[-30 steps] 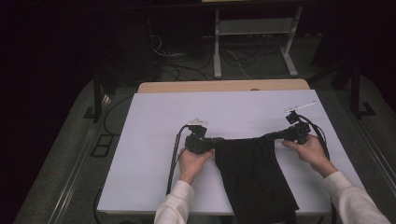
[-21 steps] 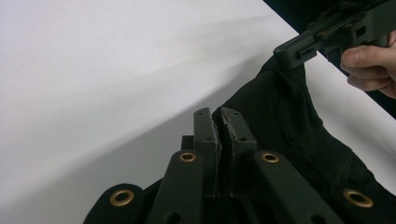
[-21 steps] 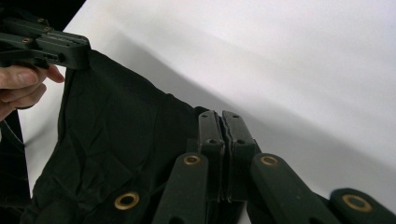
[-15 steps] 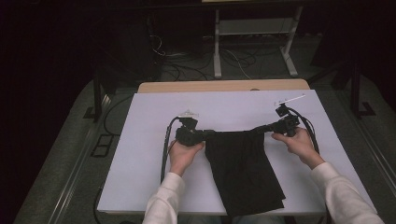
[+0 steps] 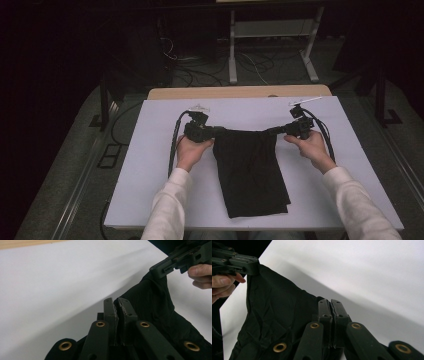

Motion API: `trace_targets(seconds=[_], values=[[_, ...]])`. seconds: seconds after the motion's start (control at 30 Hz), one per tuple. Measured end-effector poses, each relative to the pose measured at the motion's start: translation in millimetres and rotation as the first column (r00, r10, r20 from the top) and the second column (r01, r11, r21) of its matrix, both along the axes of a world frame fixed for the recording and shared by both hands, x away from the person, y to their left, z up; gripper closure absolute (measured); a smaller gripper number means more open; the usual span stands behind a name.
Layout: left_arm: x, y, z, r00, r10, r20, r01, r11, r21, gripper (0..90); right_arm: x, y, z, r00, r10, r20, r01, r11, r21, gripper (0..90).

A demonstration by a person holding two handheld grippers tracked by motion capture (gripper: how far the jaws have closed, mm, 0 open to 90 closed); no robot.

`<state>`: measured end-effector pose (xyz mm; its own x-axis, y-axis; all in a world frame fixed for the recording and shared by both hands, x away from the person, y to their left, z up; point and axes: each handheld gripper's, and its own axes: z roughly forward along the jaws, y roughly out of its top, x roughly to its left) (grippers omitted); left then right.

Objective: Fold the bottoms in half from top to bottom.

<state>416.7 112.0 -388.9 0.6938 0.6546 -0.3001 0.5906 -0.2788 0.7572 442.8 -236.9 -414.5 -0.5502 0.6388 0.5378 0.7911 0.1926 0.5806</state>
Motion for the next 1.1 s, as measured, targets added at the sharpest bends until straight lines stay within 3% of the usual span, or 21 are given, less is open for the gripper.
trace_targets(seconds=[0.3, 0.8, 1.1], values=[[22.2, 0.5, -0.5, 0.9998, -0.006, 0.016, 0.006, 0.9999, 0.014, 84.2, 14.2, 2.3, 4.5, 0.9992, -0.038, 0.012, 0.038, 0.999, 0.002, 86.0], [53.6, -4.0, 3.9, 0.9995, 0.031, 0.011, -0.031, 0.9995, 0.003, 84.1, 32.0, 4.7, 4.9, 0.9946, -0.1, 0.028, 0.1, 0.995, -0.002, 85.9], [68.9, -5.5, 7.3, 0.9976, 0.062, 0.033, -0.062, 0.998, 0.009, 84.0, 46.3, 4.2, 14.2, 0.9902, -0.133, 0.044, 0.133, 0.991, 0.006, 85.9]])
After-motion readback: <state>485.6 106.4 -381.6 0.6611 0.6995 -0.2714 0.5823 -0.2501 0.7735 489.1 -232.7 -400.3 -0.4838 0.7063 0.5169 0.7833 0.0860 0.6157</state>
